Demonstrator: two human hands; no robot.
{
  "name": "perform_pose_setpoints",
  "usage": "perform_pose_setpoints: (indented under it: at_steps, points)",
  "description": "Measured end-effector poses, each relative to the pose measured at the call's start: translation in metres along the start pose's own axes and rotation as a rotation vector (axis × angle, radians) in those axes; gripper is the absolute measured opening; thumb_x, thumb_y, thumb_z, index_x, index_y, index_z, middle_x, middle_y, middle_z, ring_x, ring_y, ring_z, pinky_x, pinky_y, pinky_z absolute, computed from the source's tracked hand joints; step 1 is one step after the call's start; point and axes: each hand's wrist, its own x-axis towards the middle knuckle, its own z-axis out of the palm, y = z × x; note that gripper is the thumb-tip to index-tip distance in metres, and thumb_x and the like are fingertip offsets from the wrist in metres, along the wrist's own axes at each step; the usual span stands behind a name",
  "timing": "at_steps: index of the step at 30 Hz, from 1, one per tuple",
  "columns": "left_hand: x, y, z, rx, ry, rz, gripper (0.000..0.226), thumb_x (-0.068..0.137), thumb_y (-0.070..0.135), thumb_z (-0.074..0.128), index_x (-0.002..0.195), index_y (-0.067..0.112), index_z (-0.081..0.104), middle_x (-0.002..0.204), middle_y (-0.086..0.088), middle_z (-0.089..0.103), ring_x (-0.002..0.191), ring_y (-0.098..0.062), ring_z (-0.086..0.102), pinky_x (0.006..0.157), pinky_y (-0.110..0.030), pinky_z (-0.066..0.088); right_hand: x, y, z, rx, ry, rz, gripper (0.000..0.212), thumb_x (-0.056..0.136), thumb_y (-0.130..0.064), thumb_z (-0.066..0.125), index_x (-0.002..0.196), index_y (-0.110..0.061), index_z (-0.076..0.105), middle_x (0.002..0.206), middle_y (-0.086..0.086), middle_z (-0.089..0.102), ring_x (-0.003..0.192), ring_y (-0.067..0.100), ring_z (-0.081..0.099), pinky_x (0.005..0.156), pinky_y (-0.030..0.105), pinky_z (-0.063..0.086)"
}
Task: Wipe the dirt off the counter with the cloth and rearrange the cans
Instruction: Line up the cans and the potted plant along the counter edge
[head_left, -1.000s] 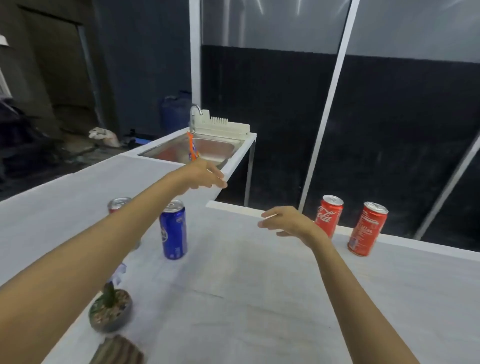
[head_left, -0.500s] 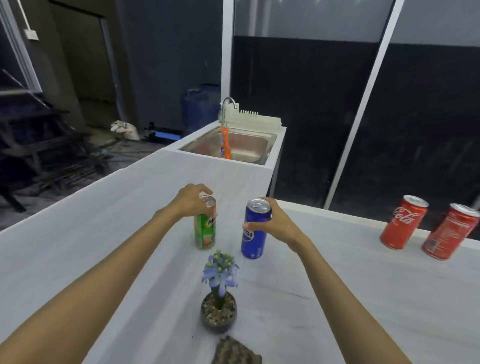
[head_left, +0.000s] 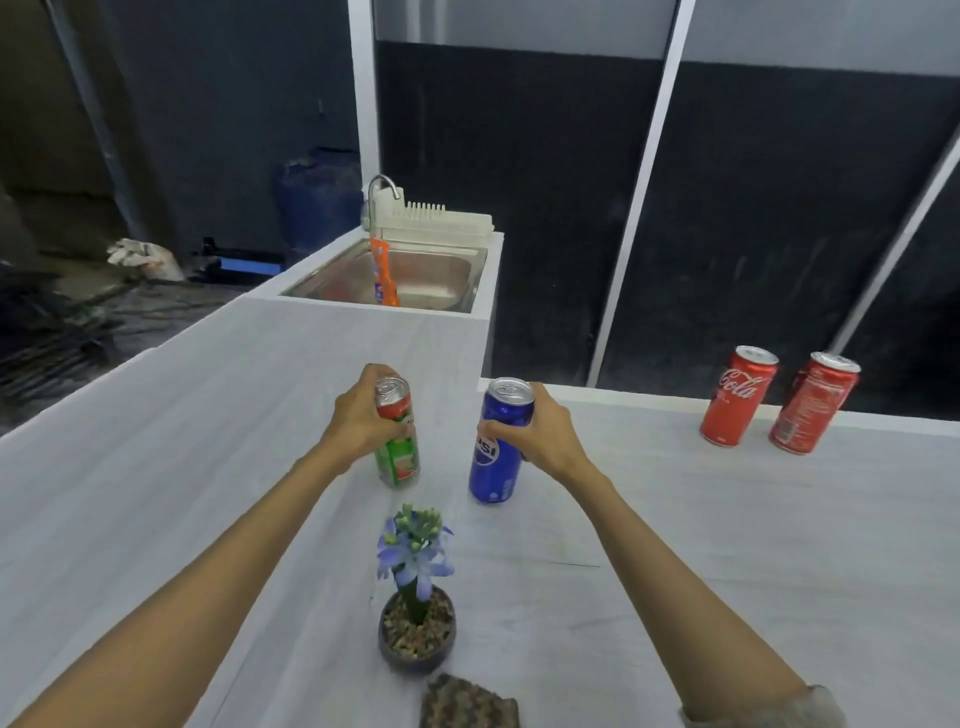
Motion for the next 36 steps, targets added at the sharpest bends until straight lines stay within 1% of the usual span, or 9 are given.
perform_pose_setpoints:
  at_steps: [3, 7, 10, 14, 16, 23, 29, 34, 36]
  points:
    - [0.011, 0.037, 0.016, 0.028, -0.066, 0.084, 0.064, 0.069, -0.002, 0.074, 0.12, 0.018, 0.041, 0.114, -0.007, 0.051, 0.1, -0.022, 0.048, 0.079, -0.033, 0.046, 0.004, 0.007, -0.037, -0.032, 0.086, 0.009, 0.06, 0.073, -0.022, 0.077, 0.121, -0.013, 0.042, 0.125, 0.008, 0.057, 0.099, 0.016, 0.053, 0.075, 0.028, 0.049]
    - [0.027, 0.098, 0.055, 0.029, -0.168, 0.157, 0.064, 0.07, -0.001, 0.073, 0.12, 0.021, 0.039, 0.111, -0.004, 0.048, 0.102, -0.022, 0.049, 0.08, -0.037, 0.048, 0.016, 0.016, -0.102, -0.074, 0.215, 0.017, 0.06, 0.073, -0.023, 0.077, 0.121, -0.012, 0.043, 0.124, 0.009, 0.057, 0.098, 0.017, 0.053, 0.075, 0.03, 0.049]
    - [0.038, 0.133, 0.095, 0.005, -0.245, 0.172, 0.063, 0.072, -0.001, 0.072, 0.121, 0.021, 0.039, 0.114, -0.006, 0.048, 0.106, -0.024, 0.048, 0.082, -0.04, 0.05, 0.028, 0.028, -0.149, -0.105, 0.297, 0.031, 0.059, 0.073, -0.024, 0.076, 0.12, -0.01, 0.043, 0.123, 0.01, 0.058, 0.104, 0.024, 0.057, 0.075, 0.03, 0.049]
    - [0.054, 0.159, 0.155, 0.026, -0.273, 0.157, 0.064, 0.073, 0.0, 0.071, 0.124, 0.017, 0.037, 0.121, -0.012, 0.048, 0.106, -0.026, 0.048, 0.086, -0.042, 0.05, 0.047, 0.053, -0.192, -0.12, 0.34, 0.063, 0.057, 0.074, -0.024, 0.076, 0.118, -0.011, 0.043, 0.123, 0.01, 0.058, 0.108, 0.027, 0.058, 0.076, 0.031, 0.048]
    - [0.06, 0.161, 0.177, 0.064, -0.261, 0.142, 0.065, 0.074, 0.0, 0.07, 0.126, 0.015, 0.035, 0.124, -0.014, 0.047, 0.104, -0.024, 0.047, 0.09, -0.043, 0.049, 0.056, 0.065, -0.197, -0.124, 0.354, 0.071, 0.056, 0.074, -0.024, 0.076, 0.117, -0.011, 0.043, 0.122, 0.01, 0.059, 0.107, 0.027, 0.059, 0.076, 0.03, 0.048]
    - [0.084, 0.157, 0.23, 0.131, -0.174, 0.068, 0.066, 0.074, 0.0, 0.07, 0.129, 0.01, 0.035, 0.128, -0.018, 0.048, 0.117, -0.031, 0.049, 0.099, -0.045, 0.045, 0.095, 0.104, -0.199, -0.114, 0.313, 0.092, 0.058, 0.074, -0.028, 0.075, 0.119, -0.011, 0.042, 0.124, 0.01, 0.058, 0.11, 0.026, 0.059, 0.076, 0.029, 0.049]
    - [0.097, 0.145, 0.252, 0.152, -0.152, 0.033, 0.066, 0.075, 0.0, 0.069, 0.13, 0.01, 0.036, 0.129, -0.017, 0.048, 0.118, -0.032, 0.049, 0.1, -0.045, 0.045, 0.111, 0.12, -0.193, -0.15, 0.31, 0.081, 0.058, 0.075, -0.031, 0.075, 0.119, -0.012, 0.041, 0.125, 0.01, 0.057, 0.112, 0.027, 0.058, 0.081, 0.034, 0.052]
    - [0.104, 0.139, 0.259, 0.164, -0.129, 0.032, 0.07, 0.074, 0.001, 0.07, 0.133, 0.013, 0.035, 0.132, -0.016, 0.047, 0.119, -0.031, 0.048, 0.099, -0.041, 0.046, 0.114, 0.125, -0.197, -0.147, 0.295, 0.086, 0.062, 0.075, -0.032, 0.074, 0.123, -0.012, 0.04, 0.128, 0.01, 0.056, 0.113, 0.026, 0.057, 0.077, 0.029, 0.048]
    - [0.105, 0.139, 0.258, 0.147, -0.128, 0.027, 0.076, 0.074, 0.001, 0.071, 0.136, 0.015, 0.029, 0.136, -0.015, 0.044, 0.122, -0.031, 0.046, 0.1, -0.042, 0.044, 0.115, 0.124, -0.196, -0.147, 0.284, 0.087, 0.067, 0.074, -0.032, 0.074, 0.127, -0.012, 0.039, 0.131, 0.01, 0.054, 0.116, 0.027, 0.056, 0.083, 0.032, 0.049]
